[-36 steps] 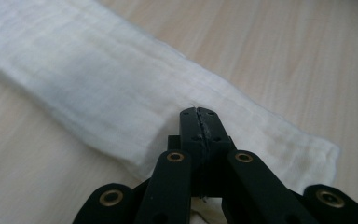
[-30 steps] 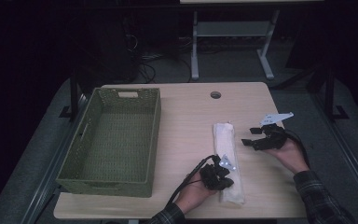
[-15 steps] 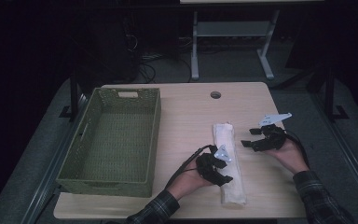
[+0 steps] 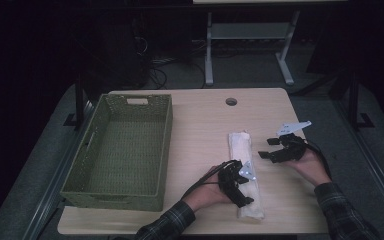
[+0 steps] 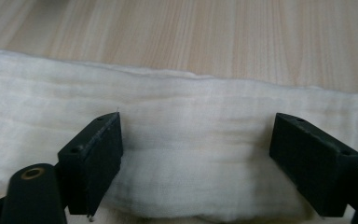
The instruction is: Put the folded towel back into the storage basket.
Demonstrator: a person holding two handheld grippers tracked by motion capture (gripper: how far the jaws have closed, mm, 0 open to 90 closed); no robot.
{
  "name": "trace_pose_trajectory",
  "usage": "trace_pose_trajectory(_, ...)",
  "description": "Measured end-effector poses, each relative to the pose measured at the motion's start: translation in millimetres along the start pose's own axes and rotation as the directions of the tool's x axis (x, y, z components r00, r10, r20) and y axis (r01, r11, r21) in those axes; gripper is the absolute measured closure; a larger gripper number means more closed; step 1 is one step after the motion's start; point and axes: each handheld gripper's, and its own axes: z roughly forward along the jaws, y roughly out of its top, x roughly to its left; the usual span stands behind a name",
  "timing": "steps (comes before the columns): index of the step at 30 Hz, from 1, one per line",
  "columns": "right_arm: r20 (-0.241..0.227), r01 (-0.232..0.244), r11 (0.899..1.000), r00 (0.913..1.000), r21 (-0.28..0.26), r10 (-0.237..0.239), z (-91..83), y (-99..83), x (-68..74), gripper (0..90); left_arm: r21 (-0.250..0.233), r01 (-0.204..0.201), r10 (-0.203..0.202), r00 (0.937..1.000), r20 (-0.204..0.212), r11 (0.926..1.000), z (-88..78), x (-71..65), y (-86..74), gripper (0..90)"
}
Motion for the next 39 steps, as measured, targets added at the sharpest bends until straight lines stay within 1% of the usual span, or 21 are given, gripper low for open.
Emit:
trace_pose_trajectory(3,-0.005,0.000,1.000,1.0000,0.000,0.000,0.2,-0.1,0.1,29.8,-0.005,0.003,-0.003,0.9999,-0.010,1.0000,-1.6,0.4,-1.2,21.8)
trace_pose_trajectory(4,-0.006,0.001,1.000,1.0000,0.000,-0.001,0.2,-0.1,0.2,29.8,-0.006,0.003,-0.003,0.9999,-0.011,1.0000,-3.2,0.9,-1.5,26.0)
trace_pose_trajectory(6,-0.007,0.010,1.000,0.9999,-0.004,-0.010,-0.1,-0.2,0.7,29.8,-0.007,0.002,-0.002,0.9999,-0.015,1.0000,-6.8,2.3,-2.2,41.1)
trace_pose_trajectory(7,-0.014,-0.007,1.000,0.9999,-0.007,0.007,-0.7,0.3,2.3,29.8,-0.019,0.015,-0.015,0.9998,-0.013,0.9997,-6.9,1.8,-2.9,48.1)
trace_pose_trajectory(9,-0.019,-0.004,1.000,0.9998,-0.012,0.004,-1.3,0.5,2.6,29.8,-0.016,0.018,-0.018,0.9997,-0.014,0.9997,-9.4,2.2,-3.9,57.9)
trace_pose_trajectory(10,-0.024,0.001,1.000,0.9997,-0.016,-0.001,-1.7,0.7,2.3,29.8,-0.014,0.016,-0.017,0.9998,-0.007,0.9998,-10.4,2.1,-4.1,63.3)
trace_pose_trajectory(12,-0.034,0.008,1.000,0.9994,-0.022,-0.009,-2.2,0.9,2.3,29.8,-0.007,0.021,-0.021,0.9998,0.007,0.9998,-11.8,1.2,-4.7,70.3)
trace_pose_trajectory(13,-0.044,0.013,1.000,0.9989,-0.024,-0.014,-2.7,1.7,2.9,29.8,-0.003,0.036,-0.035,0.9992,0.017,0.9994,-12.5,0.5,-4.9,73.3)
trace_pose_trajectory(15,-0.063,0.033,0.999,0.9974,-0.035,-0.035,-3.7,3.4,4.4,29.5,0.019,0.053,-0.054,0.9975,0.046,0.9984,-15.1,0.3,-5.2,76.2)
trace_pose_trajectory(17,-0.073,0.062,0.997,0.9952,-0.048,-0.066,-3.9,6.3,5.1,27.4,0.025,0.066,-0.067,0.9955,0.067,0.9975,-16.5,0.0,-6.4,77.5)
trace_pose_trajectory(18,-0.084,0.061,0.997,0.9943,-0.052,-0.066,-3.9,7.6,5.9,27.4,0.023,0.080,-0.081,0.9939,0.075,0.9966,-17.0,-0.4,-7.1,77.8)
trace_pose_trajectory(19,-0.094,0.068,0.996,0.9930,-0.050,-0.072,-3.8,9.8,6.9,27.8,0.025,0.081,-0.083,0.9935,0.079,0.9964,-17.5,-0.9,-7.3,78.2)
trace_pose_trajectory(22,-0.117,0.075,0.997,0.9901,-0.024,-0.077,0.3,18.3,6.3,27.9,0.034,0.071,-0.074,0.9940,0.080,0.9969,-18.1,-0.8,-7.4,78.4)
trace_pose_trajectory(23,-0.126,0.064,0.998,0.9899,-0.014,-0.066,1.8,21.0,6.3,28.0,0.034,0.074,-0.076,0.9938,0.081,0.9967,-18.2,-0.4,-7.5,78.4)
trace_pose_trajectory(26,-0.156,0.066,0.998,0.9858,0.013,-0.063,9.6,31.7,4.6,29.2,0.026,0.095,-0.097,0.9909,0.094,0.9952,-18.0,0.9,-8.8,78.6)
trace_pose_trajectory(28,-0.174,0.071,0.997,0.9827,0.036,-0.064,17.1,38.9,4.7,29.8,0.027,0.095,-0.097,0.9907,0.095,0.9951,-18.3,1.6,-9.3,78.7)
trace_pose_trajectory(30,-0.196,0.085,0.995,0.9778,0.054,-0.073,26.3,45.8,4.0,29.3,0.035,0.092,-0.095,0.9908,0.096,0.9951,-18.8,1.5,-8.8,78.7)
trace_pose_trajectory(31,-0.204,0.094,0.994,0.9756,0.056,-0.080,30.6,49.2,3.8,29.0,0.030,0.094,-0.096,0.9908,0.096,0.9952,-18.4,1.3,-8.8,78.7)
trace_pose_trajectory(34,-0.189,0.127,0.990,0.9755,0.066,-0.112,42.7,59.5,3.5,31.1,0.029,0.086,-0.088,0.9919,0.091,0.9959,-18.5,0.9,-8.8,78.7)
trace_pose_trajectory(37,-0.209,0.138,0.989,0.9702,0.056,-0.123,50.8,67.9,1.2,32.1,0.027,0.088,-0.090,0.9915,0.093,0.9957,-18.4,1.3,-9.2,78.8)
trace_pose_trajectory(39,-0.214,0.170,0.984,0.9647,0.059,-0.154,56.7,73.0,-1.4,32.4,0.027,0.093,-0.095,0.9912,0.092,0.9953,-18.4,0.9,-9.2,78.7)
